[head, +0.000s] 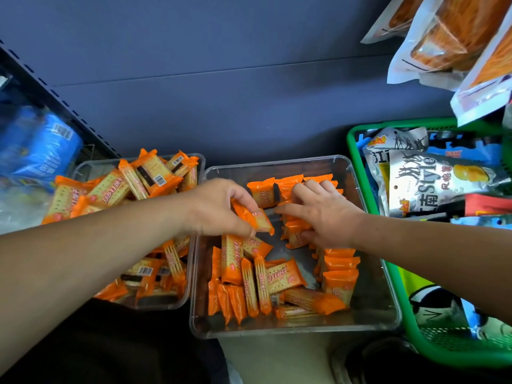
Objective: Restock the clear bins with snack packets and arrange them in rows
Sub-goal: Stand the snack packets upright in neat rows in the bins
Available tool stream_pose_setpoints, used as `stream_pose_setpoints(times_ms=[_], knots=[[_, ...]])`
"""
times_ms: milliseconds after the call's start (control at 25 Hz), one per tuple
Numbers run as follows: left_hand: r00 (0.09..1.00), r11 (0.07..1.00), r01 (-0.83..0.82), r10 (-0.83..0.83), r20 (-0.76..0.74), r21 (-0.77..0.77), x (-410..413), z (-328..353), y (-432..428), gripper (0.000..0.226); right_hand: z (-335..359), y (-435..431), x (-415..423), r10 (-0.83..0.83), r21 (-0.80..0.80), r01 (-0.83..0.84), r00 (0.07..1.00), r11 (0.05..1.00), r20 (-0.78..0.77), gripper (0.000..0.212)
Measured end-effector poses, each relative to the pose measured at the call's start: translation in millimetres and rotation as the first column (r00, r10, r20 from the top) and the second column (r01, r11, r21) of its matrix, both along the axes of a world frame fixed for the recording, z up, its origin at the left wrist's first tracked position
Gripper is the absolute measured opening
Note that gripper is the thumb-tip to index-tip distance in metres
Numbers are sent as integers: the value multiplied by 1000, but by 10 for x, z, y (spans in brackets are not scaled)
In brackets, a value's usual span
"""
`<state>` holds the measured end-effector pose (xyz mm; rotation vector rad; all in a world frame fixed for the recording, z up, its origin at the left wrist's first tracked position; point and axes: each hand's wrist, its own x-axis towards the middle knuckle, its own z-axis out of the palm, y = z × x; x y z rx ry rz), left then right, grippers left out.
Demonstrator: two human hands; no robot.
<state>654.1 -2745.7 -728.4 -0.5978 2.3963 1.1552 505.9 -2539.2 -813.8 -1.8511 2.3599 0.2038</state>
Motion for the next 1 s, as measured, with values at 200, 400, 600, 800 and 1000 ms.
stream_pose_setpoints(times_ms=[200,400,600,800,1000], knots=[[986,990,-136,131,-106,-35,-31,-21,-124,28,74,-11,-98,-64,-6,65,989,998,131,87],[974,977,-191,200,-105,90,-72,62,-114,54,368,-111,-159,-202,-95,289,835,953,511,75],[968,960,-166,202,-148,225,-223,82,110,50,537,-102,-99,-227,-32,470,484,882,845,39],[898,881,-298,390,-206,367,-338,-11,307,37,555,127,-180,-330,204,639,82,741,940,26],[987,989,-125,132,-86,83,-230,-315,438,31,491,227,-133,-175,160,813,-73,559,982,23]])
